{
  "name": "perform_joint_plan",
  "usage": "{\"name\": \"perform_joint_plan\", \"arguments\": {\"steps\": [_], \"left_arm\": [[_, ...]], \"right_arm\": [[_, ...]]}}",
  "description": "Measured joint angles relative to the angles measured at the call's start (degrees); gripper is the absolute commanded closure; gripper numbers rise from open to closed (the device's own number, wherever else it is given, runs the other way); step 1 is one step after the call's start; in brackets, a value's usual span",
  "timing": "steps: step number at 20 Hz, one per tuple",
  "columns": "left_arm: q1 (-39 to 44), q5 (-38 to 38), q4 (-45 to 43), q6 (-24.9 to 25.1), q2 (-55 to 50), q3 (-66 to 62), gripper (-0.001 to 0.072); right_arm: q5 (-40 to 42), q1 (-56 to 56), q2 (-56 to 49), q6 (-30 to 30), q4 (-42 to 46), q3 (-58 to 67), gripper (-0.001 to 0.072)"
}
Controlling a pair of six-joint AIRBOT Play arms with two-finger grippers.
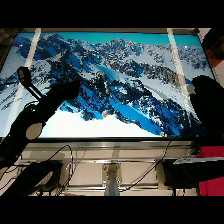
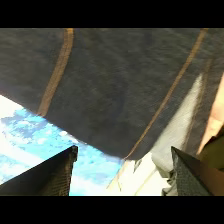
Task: Fold the clothes and pants, and hang the long-sleeved shirts on hangers.
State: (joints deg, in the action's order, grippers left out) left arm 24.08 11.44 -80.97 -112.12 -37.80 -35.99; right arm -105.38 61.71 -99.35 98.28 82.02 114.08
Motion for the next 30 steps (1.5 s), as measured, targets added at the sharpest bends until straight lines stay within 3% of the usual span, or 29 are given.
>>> {"name": "perform_joint_plan", "arguments": {"steps": [2,3,4,5,6,7,12,15,18,24,30], "left_arm": [[0.0,0.0,0.0,0.0,0.0,0.0,0.0139],[0.0,0.0,0.0,0.0,0.0,0.0,0.0139],[0.0,0.0,0.0,0.0,0.0,0.0,0.0159],[0.0,0.0,0.0,0.0,0.0,0.0,0.0323],[0.0,-0.1,0.0,0.0,0.0,0.0,0.0557],[-0.1,-0.3,0.0,0.0,0.0,0.0,0.0693],[-1.4,-0.3,-2.5,2.3,0.3,-4.0,0.0693],[-2.7,9.1,-7.7,3.6,0.5,-13.3,0.0692],[-3.8,21.5,-12.7,4.2,0.9,-25.2,0.0692],[-4.5,38.4,-17.9,6.8,5.6,-40.7,0.0692],[-4.5,45.8,-19.1,7.4,12.7,-43.7,0.0691]], "right_arm": [[0.0,0.0,0.0,0.1,0.9,0.2,0.0071],[0.2,0.0,0.0,0.3,0.5,0.6,0.0228],[1.0,0.1,0.0,0.5,-1.1,1.3,0.0483],[2.2,0.0,0.0,0.5,-5.0,2.3,0.0699],[3.5,-0.1,0.1,0.1,-10.2,3.1,0.0692],[5.2,-0.3,0.3,-1.4,-17.5,3.9,0.0693],[13.9,-6.0,2.4,-11.3,-60.9,5.4,0.0695],[17.6,-12.8,4.6,-16.7,-85.1,5.6,0.0695],[19.6,-20.5,7.6,-20.4,-101.5,6.3,0.0694],[20.7,-32.4,13.4,-24.8,-115.9,9.0,0.0694],[20.6,-35.8,16.8,-25.7,-119.9,9.3,0.0692]]}}
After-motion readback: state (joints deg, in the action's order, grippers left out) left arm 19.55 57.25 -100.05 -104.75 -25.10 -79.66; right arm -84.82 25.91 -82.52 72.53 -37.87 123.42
